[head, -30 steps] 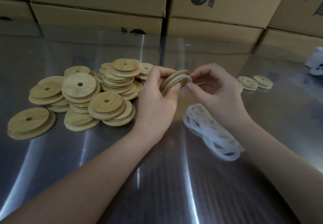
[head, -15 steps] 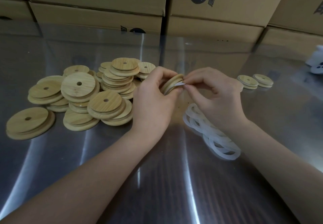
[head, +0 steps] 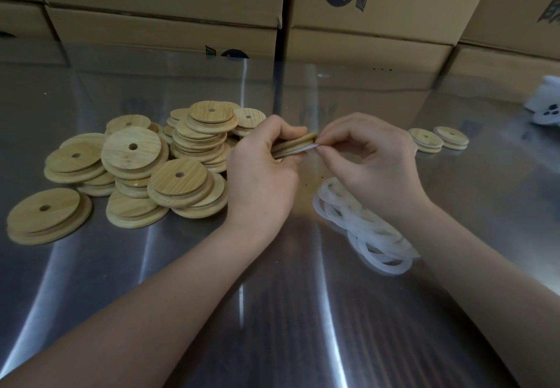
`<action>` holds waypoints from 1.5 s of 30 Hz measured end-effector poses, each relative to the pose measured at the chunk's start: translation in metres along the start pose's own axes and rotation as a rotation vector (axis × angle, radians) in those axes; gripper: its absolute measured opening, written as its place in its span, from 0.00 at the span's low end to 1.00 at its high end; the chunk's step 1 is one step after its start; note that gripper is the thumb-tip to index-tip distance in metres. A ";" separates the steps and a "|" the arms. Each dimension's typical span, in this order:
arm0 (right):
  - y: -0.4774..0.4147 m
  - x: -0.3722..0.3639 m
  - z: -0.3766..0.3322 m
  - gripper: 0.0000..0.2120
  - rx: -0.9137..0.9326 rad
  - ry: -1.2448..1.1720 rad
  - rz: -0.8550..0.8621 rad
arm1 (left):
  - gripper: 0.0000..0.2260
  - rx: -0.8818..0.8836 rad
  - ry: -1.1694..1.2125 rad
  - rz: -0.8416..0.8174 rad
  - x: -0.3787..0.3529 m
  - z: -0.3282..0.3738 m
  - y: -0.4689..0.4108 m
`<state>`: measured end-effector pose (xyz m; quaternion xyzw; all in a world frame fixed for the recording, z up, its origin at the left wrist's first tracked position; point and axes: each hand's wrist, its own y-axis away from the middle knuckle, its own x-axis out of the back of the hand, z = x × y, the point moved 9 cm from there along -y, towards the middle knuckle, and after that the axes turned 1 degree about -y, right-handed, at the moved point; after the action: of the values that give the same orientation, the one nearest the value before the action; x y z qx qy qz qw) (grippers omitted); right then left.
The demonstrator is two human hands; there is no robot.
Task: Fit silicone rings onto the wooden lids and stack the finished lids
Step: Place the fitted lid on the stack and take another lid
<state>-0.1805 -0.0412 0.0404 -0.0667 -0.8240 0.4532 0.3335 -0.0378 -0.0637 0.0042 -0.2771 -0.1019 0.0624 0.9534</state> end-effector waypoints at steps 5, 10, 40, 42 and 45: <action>-0.001 -0.001 -0.001 0.03 0.023 0.014 -0.038 | 0.12 0.006 0.032 -0.022 -0.002 -0.002 0.000; -0.001 -0.002 -0.003 0.03 0.039 0.035 -0.069 | 0.11 0.002 0.040 -0.044 -0.003 -0.002 0.001; 0.001 0.003 0.002 0.02 -0.011 -0.031 0.039 | 0.12 0.025 0.125 -0.047 -0.001 -0.002 -0.006; 0.000 0.003 0.003 0.02 -0.024 -0.034 0.036 | 0.13 0.040 0.144 -0.049 -0.001 -0.004 -0.007; -0.001 0.004 0.002 0.03 -0.020 -0.028 0.023 | 0.16 0.040 0.163 -0.052 -0.002 -0.005 -0.007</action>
<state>-0.1845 -0.0417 0.0425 -0.0730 -0.8323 0.4497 0.3160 -0.0378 -0.0723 0.0039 -0.2592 -0.0298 0.0170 0.9652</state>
